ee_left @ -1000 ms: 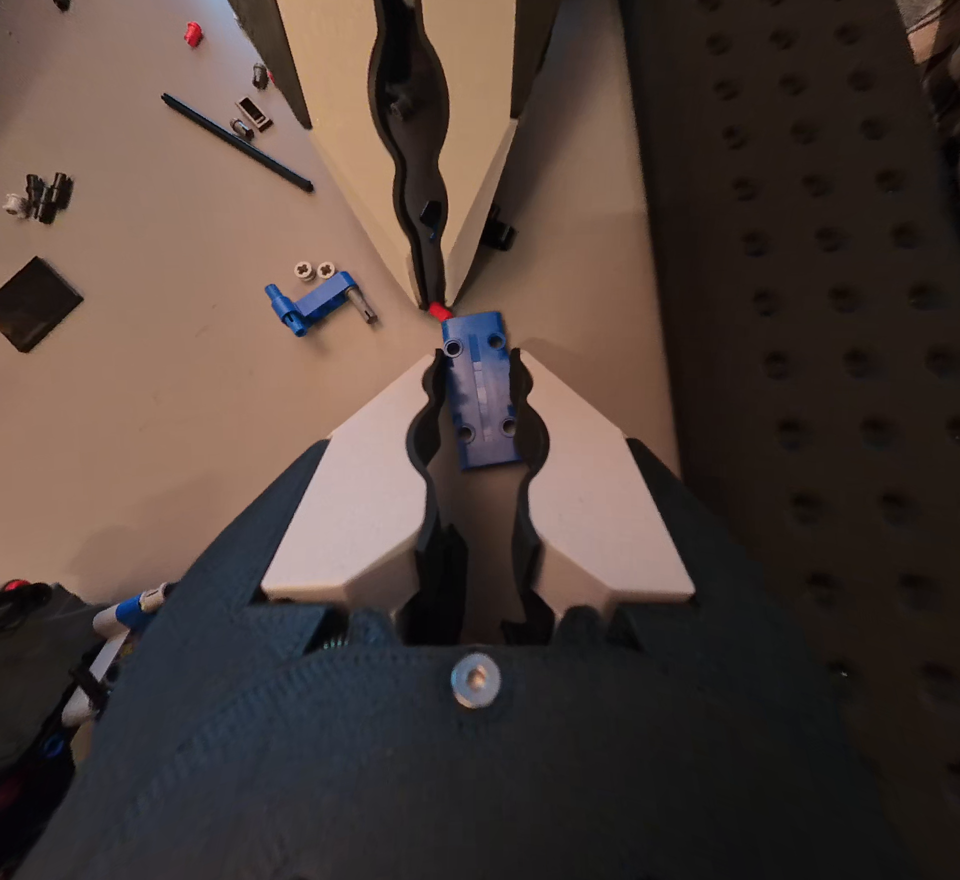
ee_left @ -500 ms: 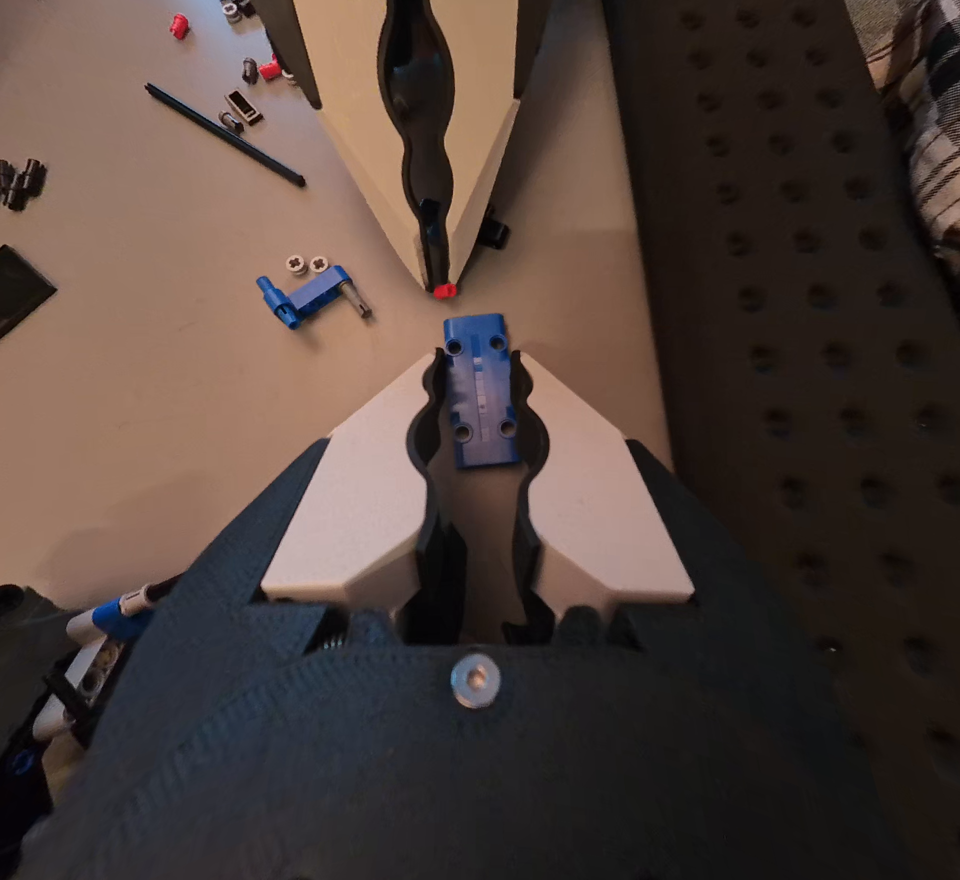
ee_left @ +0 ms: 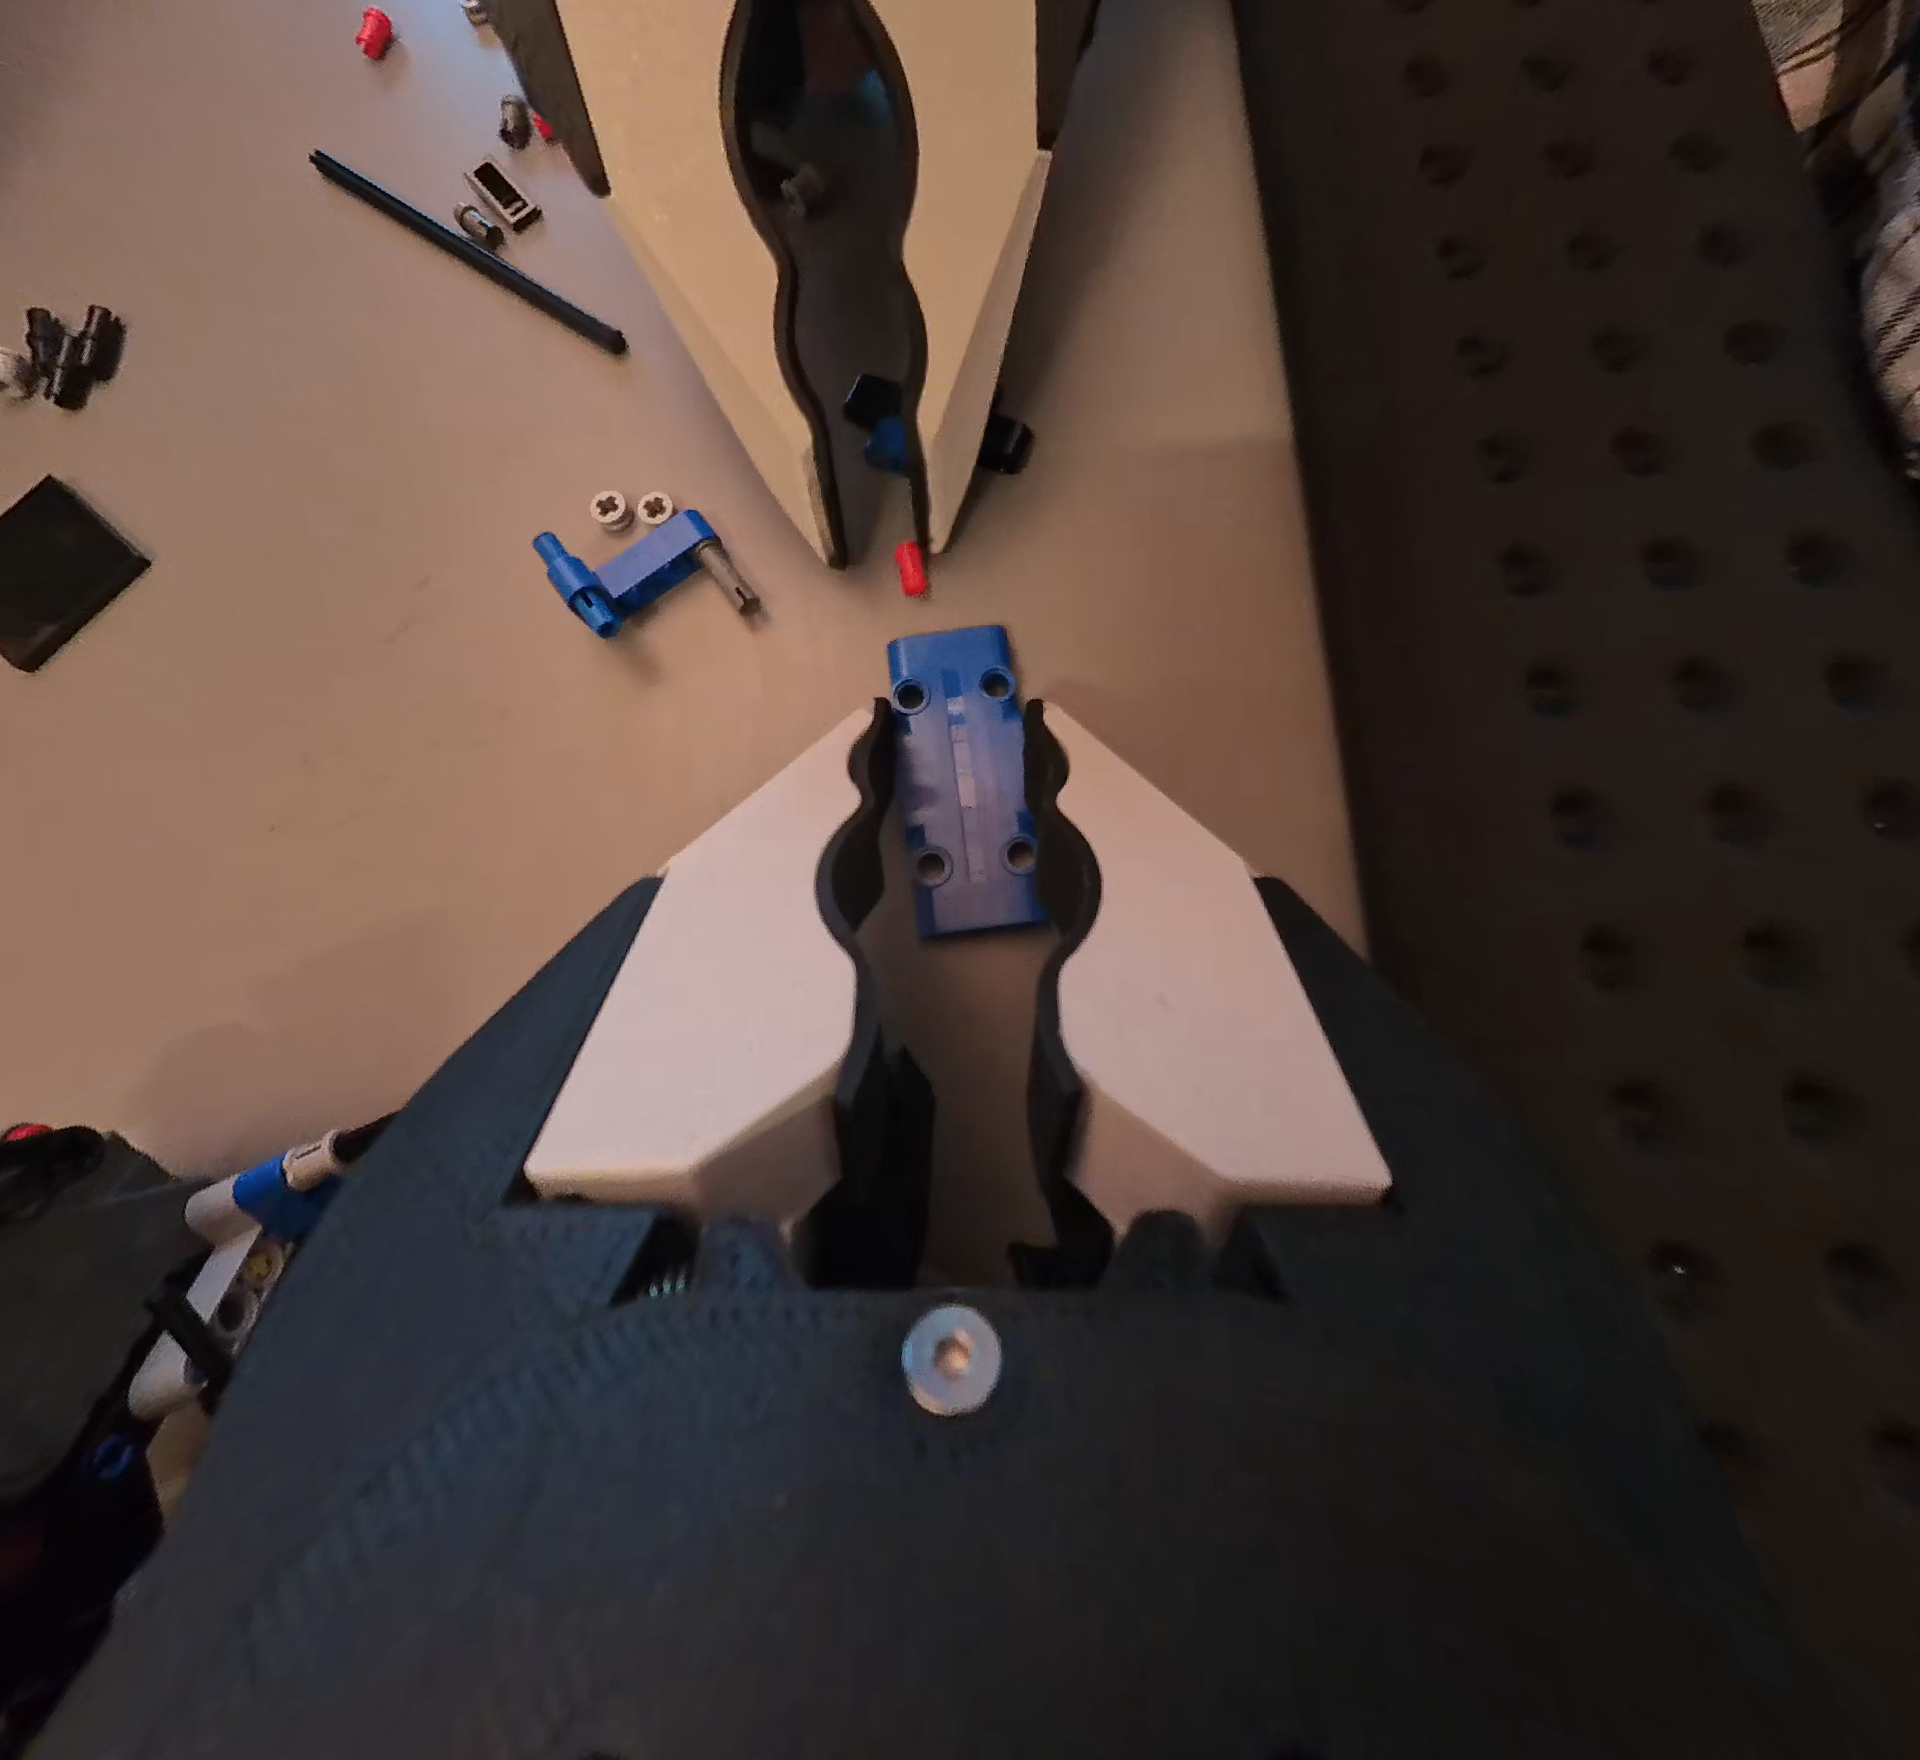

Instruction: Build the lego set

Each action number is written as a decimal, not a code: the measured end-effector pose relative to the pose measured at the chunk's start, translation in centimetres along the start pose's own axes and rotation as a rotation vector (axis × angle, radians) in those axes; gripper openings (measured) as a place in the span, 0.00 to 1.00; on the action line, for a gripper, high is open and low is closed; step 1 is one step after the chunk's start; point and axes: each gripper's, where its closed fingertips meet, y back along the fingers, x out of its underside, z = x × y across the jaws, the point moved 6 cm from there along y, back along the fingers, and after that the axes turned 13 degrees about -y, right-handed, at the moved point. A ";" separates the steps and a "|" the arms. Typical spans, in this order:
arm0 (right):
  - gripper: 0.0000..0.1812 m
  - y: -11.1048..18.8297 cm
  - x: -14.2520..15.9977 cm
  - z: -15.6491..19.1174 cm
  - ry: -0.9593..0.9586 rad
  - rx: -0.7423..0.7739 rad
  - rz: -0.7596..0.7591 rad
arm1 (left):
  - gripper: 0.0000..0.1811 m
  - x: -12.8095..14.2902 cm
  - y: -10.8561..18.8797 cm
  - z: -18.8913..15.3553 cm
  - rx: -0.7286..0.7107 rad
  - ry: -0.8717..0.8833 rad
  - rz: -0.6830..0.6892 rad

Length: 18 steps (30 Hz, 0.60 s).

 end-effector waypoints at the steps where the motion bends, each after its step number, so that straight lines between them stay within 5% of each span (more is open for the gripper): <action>1: 0.07 -0.1 -0.1 0.0 0.011 -0.005 0.007 | 0.13 0.0 0.0 0.0 0.001 -0.002 0.002; 14: 0.09 -0.1 -0.1 0.0 -0.021 0.004 0.019 | 0.13 0.0 0.1 0.0 0.000 0.005 0.004; 18: 0.02 0.0 0.0 0.2 -0.016 0.008 0.024 | 0.13 0.0 0.1 0.0 -0.005 0.007 0.007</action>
